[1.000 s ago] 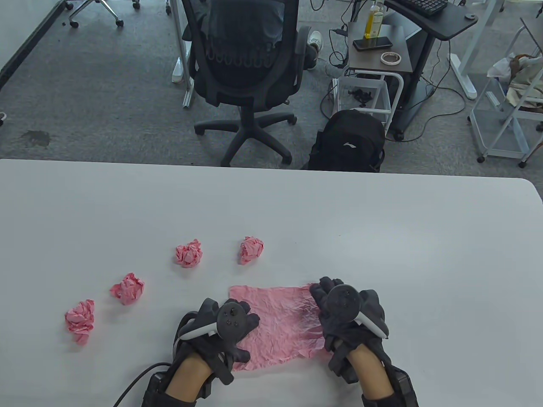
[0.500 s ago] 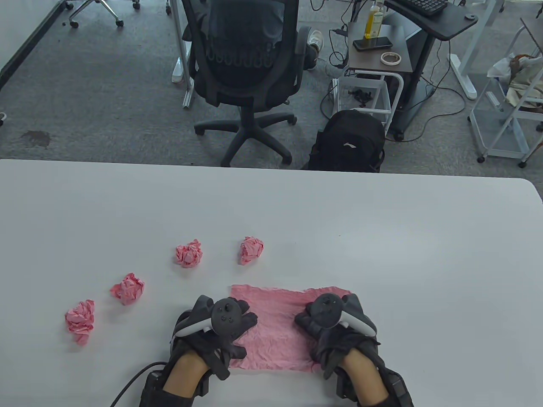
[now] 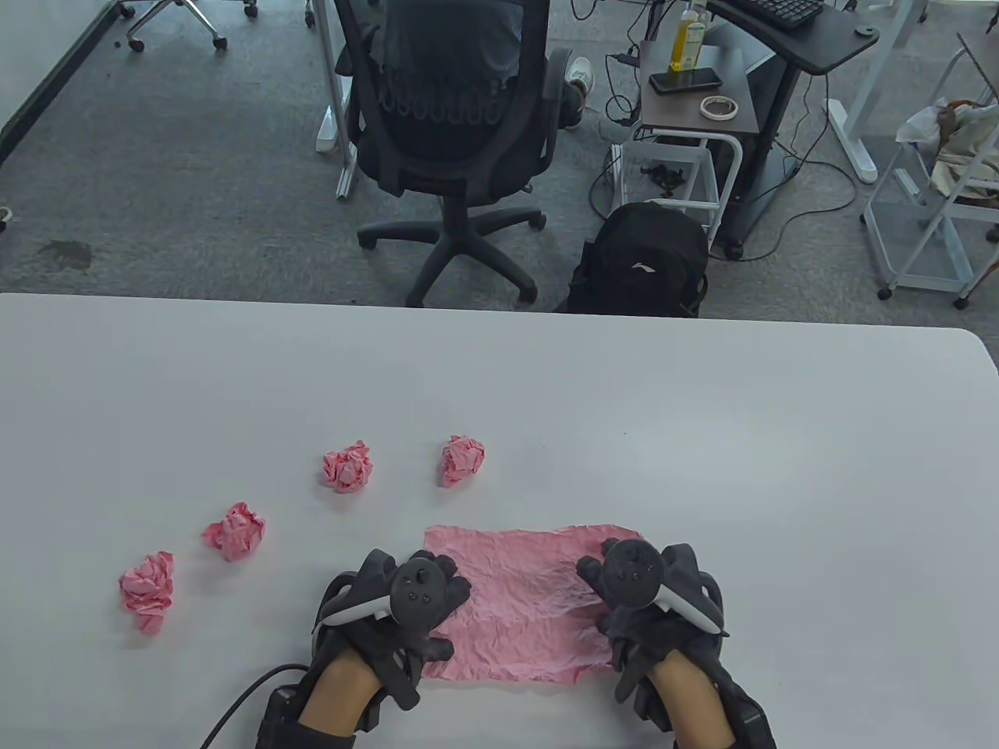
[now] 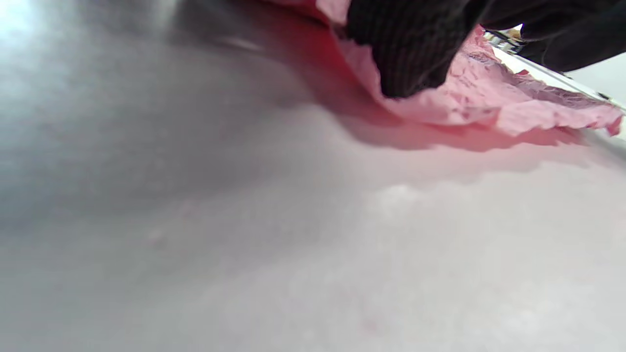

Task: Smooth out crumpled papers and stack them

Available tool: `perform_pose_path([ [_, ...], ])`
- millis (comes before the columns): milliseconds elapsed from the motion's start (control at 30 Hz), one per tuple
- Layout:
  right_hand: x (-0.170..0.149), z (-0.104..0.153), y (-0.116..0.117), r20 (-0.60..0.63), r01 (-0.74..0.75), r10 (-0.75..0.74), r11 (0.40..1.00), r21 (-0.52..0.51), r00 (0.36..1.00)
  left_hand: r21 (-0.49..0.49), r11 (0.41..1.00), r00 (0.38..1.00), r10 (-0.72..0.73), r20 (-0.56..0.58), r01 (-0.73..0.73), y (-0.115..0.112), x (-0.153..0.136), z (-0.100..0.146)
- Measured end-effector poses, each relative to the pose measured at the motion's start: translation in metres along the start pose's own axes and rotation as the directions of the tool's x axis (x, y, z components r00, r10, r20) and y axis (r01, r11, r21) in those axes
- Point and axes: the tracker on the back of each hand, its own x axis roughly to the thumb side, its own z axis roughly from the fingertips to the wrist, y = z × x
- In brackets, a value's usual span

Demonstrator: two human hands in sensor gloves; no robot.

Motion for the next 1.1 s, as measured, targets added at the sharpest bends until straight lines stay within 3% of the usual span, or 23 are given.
perform_pose_path([
  [67,0.02,-0.006,0.014,0.066,-0.094,0.092,0.995,0.035,0.994,-0.005,1.0,0.999,0.006,-0.031,-0.006,0.001,-0.003,0.0],
  [167,0.02,-0.01,0.024,0.003,-0.204,0.205,0.97,0.133,0.979,-0.008,1.0,0.999,0.028,-0.037,-0.028,-0.001,-0.006,0.002],
  [300,-0.019,-0.004,0.018,-0.221,0.072,-0.011,0.961,0.266,0.975,-0.022,0.999,0.999,0.033,-0.029,-0.034,-0.002,-0.006,0.002],
  [367,-0.038,-0.002,0.012,-0.27,0.103,-0.037,0.966,0.236,0.962,-0.041,0.999,0.999,0.032,-0.021,-0.033,-0.003,-0.005,0.001],
  [467,-0.042,-0.002,0.008,-0.307,0.11,-0.036,0.967,0.228,0.951,-0.039,0.999,1.0,0.013,-0.016,-0.013,-0.005,0.003,-0.001],
  [567,-0.025,0.002,0.002,-0.238,-0.001,0.036,0.99,0.143,0.971,-0.066,0.994,0.995,-0.087,-0.039,0.084,-0.008,0.012,-0.004],
  [667,0.01,-0.006,0.008,-0.012,-0.011,0.011,1.0,0.0,1.0,-0.073,0.992,0.995,-0.103,-0.018,0.101,-0.008,0.018,-0.007],
  [733,0.033,-0.017,0.023,0.088,-0.002,-0.002,0.999,0.038,0.996,-0.076,0.993,0.996,-0.091,-0.01,0.09,-0.008,0.019,-0.007],
  [800,0.045,-0.034,0.038,0.073,-0.051,0.039,0.983,0.179,0.997,-0.082,0.994,0.997,-0.072,0.0,0.072,-0.01,0.019,-0.007],
  [867,0.03,-0.047,0.047,0.002,-0.079,0.081,0.965,0.251,0.997,-0.088,0.994,0.998,-0.07,0.002,0.07,-0.01,0.019,-0.007],
  [933,0.005,-0.048,0.042,-0.052,0.054,-0.041,0.958,0.283,0.998,-0.094,0.993,0.997,-0.072,0.0,0.071,-0.01,0.02,-0.007],
  [1000,-0.032,-0.044,0.03,-0.233,0.163,-0.127,0.976,0.143,0.964,-0.098,0.993,0.998,-0.068,-0.002,0.068,-0.01,0.021,-0.008],
  [1100,-0.07,-0.037,0.017,-0.329,0.257,-0.212,0.961,0.098,0.92,-0.102,0.993,0.998,-0.06,0.002,0.06,-0.01,0.021,-0.008],
])
